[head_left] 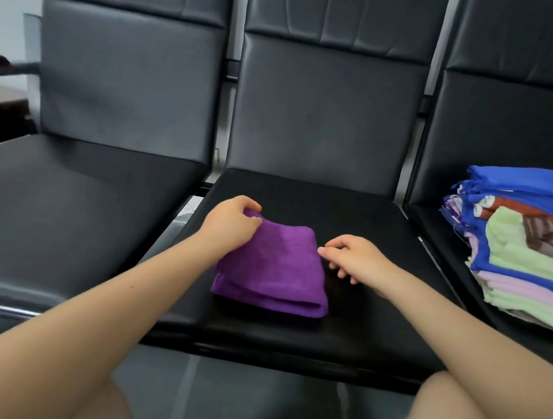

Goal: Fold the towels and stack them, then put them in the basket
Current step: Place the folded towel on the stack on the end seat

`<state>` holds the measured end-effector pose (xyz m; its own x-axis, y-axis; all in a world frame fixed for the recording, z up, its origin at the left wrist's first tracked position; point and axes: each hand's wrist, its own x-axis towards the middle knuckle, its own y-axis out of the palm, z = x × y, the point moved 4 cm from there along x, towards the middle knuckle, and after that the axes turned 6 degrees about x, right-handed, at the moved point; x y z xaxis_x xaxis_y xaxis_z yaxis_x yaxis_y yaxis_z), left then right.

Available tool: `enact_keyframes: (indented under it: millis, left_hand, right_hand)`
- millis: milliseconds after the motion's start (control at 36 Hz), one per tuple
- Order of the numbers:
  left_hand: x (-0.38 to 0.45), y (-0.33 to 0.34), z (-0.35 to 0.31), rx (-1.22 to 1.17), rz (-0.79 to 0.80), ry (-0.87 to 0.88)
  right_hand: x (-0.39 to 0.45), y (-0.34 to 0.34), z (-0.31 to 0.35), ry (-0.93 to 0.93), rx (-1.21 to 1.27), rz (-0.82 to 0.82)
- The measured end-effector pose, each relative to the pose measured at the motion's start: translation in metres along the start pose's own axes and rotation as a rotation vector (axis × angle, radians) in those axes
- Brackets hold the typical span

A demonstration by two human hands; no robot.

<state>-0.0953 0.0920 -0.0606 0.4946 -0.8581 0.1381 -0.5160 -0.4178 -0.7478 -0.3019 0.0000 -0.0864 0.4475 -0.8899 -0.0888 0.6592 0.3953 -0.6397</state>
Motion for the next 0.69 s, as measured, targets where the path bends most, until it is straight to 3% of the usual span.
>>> enact_keyframes:
  millis: [139,250,389,528,694]
  left_hand:
    - [-0.011,0.005,0.038,0.42,0.141,-0.087]
    - [-0.016,-0.001,0.049,0.581,0.058,-0.09]
    - [-0.019,0.003,0.044,0.493,0.113,-0.072]
    - [-0.015,0.001,0.041,0.383,0.15,-0.123]
    - [-0.017,0.011,0.029,0.066,0.302,-0.2]
  right_hand:
    - [0.002,0.013,0.011,-0.003,-0.117,-0.015]
    - [0.003,0.017,0.015,0.045,-0.198,-0.024]
    - [0.001,0.021,0.018,0.106,-0.307,0.016]
    - [-0.01,0.028,0.022,0.03,-0.218,0.083]
    - [-0.018,0.029,0.025,0.021,-0.115,0.068]
